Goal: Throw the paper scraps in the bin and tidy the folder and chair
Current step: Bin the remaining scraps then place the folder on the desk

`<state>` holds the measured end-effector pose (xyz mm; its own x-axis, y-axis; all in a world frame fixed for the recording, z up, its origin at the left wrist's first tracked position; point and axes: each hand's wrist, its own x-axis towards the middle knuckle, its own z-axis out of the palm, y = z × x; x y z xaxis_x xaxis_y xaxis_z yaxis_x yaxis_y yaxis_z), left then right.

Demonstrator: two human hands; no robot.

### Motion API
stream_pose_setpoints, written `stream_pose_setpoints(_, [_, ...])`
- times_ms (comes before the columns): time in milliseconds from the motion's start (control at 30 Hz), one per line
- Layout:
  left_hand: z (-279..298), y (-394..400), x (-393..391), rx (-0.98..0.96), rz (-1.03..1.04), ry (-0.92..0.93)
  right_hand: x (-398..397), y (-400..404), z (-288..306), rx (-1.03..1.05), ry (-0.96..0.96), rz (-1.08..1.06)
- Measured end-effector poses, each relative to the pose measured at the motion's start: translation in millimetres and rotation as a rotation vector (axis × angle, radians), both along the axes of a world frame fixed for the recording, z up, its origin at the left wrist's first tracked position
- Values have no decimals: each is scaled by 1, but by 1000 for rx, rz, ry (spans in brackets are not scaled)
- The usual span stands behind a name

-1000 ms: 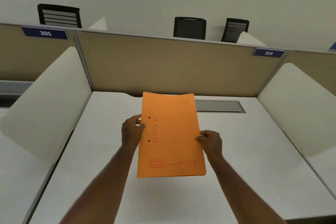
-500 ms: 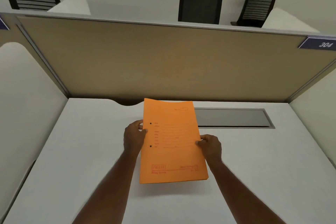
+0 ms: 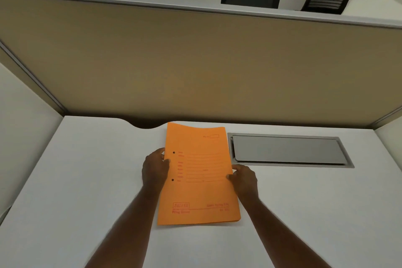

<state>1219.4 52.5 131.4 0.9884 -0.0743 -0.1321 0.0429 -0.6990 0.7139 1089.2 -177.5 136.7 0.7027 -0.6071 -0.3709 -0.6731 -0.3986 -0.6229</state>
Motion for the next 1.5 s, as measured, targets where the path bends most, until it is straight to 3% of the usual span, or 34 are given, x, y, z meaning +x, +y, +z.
stream_pose_setpoints(433, [-23, 3, 20, 210, -46, -12, 11, -7, -27, -102, 65, 99])
stream_pose_setpoints(533, [-22, 8, 18, 277, -74, -11, 8, -2, -24, -208, 87, 112])
stream_pose_setpoints(700, [1, 18, 8, 534, -326, -236, 8, 13, 3, -472, -4, 279])
stream_pose_setpoints(933, [76, 42, -26, 568, -421, -403, 2, 59, 69, -680, -79, 482])
stream_pose_setpoints(1200, [133, 105, -109, 490, -391, -486, -71, 128, 136, -728, -192, 475])
stream_pose_setpoints(1500, [172, 193, -249, 441, -402, -560, -219, 215, 181, -783, -213, 430])
